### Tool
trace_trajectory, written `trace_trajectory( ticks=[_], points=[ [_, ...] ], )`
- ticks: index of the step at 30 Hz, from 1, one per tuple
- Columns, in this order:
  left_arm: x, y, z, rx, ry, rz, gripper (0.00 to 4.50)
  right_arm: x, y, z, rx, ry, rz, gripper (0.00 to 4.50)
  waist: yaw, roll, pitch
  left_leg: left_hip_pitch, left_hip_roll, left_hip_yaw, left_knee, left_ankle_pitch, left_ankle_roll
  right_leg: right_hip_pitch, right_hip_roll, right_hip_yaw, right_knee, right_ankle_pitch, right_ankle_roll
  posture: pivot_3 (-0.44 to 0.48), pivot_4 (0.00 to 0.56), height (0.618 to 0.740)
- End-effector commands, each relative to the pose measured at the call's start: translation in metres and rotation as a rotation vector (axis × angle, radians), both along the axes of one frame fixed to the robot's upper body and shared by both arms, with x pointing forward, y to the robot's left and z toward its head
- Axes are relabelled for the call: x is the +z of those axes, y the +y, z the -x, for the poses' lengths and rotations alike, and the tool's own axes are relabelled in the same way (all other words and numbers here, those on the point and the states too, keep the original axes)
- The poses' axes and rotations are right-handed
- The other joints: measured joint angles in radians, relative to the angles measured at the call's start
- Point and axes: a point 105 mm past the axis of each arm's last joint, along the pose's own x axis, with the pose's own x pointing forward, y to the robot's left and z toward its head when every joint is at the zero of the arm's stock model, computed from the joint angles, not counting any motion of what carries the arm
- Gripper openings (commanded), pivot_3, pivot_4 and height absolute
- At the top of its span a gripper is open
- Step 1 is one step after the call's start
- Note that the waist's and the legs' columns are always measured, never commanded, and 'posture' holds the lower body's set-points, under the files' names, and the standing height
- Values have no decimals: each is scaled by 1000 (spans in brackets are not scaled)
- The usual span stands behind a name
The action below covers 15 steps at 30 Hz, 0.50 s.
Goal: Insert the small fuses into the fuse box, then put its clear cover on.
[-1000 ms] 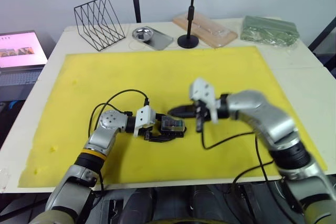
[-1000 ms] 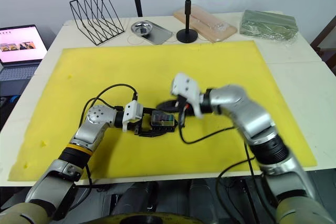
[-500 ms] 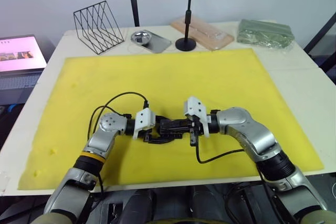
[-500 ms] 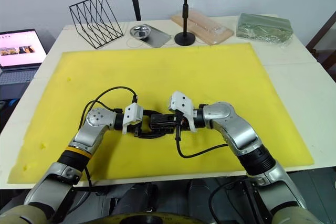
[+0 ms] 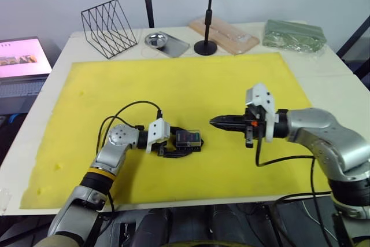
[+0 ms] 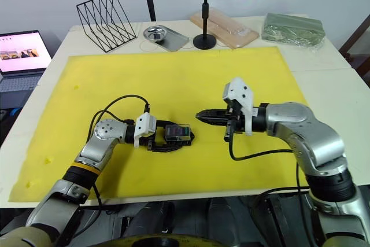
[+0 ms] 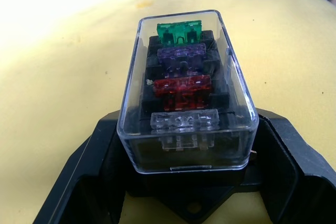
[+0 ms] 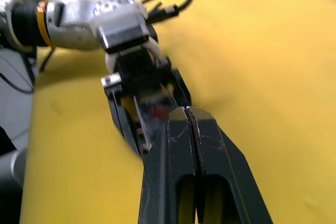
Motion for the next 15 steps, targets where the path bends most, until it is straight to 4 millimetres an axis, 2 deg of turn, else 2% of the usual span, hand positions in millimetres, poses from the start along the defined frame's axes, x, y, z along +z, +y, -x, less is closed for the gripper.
trace_trajectory(
  ticks=[1, 2, 7, 10, 13, 15],
  points=[
    [3, 7, -5, 35, -29, 2, 2819, 14, -8, 5, 27, -141, 76, 422, 0, 0, 0, 0, 0, 0, 0, 0, 0, 0, 0, 0, -1, 0, 0, 0, 150, 740],
    [3, 7, -5, 36, -30, 2, 2819, 14, -10, 5, 30, -150, 88, 600, -1, 0, 0, 0, 0, 0, 0, 0, 0, 1, 0, 0, -2, 0, 0, 0, 150, 740],
    [3, 10, -5, 35, -7, -10, 4500, 14, -17, 1, 16, -168, 115, 2341, 0, -1, 1, 0, 1, 1, 0, 0, 0, 1, 0, 0, -4, 0, 0, 0, 150, 740],
    [8, 25, -7, 78, -21, -13, 4500, 15, -19, -4, -6, -175, 104, 3385, -3, -1, 1, 0, 1, 1, 0, 0, 0, 1, 0, 0, -4, 0, 0, 0, 150, 740],
    [16, 53, -5, 142, -4, -10, 4500, 10, -27, -11, -38, -190, 111, 4476, -9, -1, 2, 0, 1, 1, -1, 0, 0, 1, 0, 0, -4, 0, 0, 0, 150, 740],
    [27, 75, -4, 200, -4, -7, 4500, 6, -38, -14, -64, -197, 126, 4476, -15, -1, 3, 0, 2, 1, -2, 0, 0, 0, 0, 0, -4, 0, 0, 0, 150, 740]
  ],
)
